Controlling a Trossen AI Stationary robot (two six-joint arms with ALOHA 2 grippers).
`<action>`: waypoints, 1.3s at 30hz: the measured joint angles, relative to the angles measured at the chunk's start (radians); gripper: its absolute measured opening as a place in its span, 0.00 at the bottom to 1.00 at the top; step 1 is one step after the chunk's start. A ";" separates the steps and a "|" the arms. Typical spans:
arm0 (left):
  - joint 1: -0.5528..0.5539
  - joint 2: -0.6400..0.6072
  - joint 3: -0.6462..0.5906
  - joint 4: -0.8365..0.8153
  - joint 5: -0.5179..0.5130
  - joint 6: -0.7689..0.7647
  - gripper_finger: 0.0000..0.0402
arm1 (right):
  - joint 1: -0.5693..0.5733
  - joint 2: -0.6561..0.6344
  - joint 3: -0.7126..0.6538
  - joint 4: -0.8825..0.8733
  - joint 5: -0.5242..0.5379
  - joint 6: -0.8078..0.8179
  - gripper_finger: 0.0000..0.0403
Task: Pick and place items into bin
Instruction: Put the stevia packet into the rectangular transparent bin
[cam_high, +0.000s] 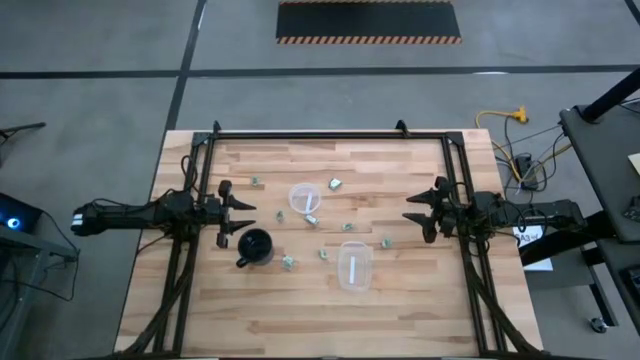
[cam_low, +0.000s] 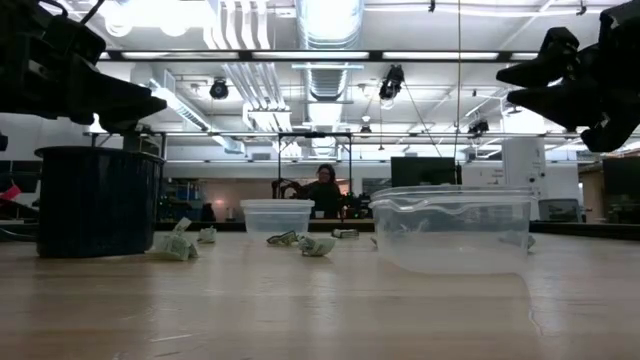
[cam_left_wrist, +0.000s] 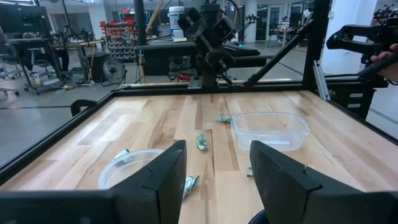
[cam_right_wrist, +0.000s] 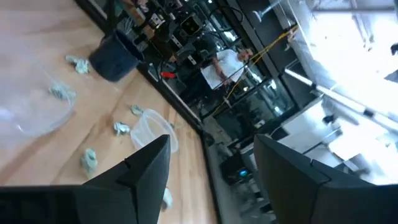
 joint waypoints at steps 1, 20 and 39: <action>0.000 0.000 0.000 0.000 0.000 0.000 0.40 | 0.000 0.000 0.000 0.000 0.000 0.040 0.55; 0.000 0.000 0.000 0.000 0.000 0.000 0.40 | 0.000 0.000 0.000 0.180 0.000 1.086 0.55; 0.000 0.000 0.000 0.000 0.000 0.000 0.40 | 0.000 0.000 0.000 0.607 0.024 0.940 0.55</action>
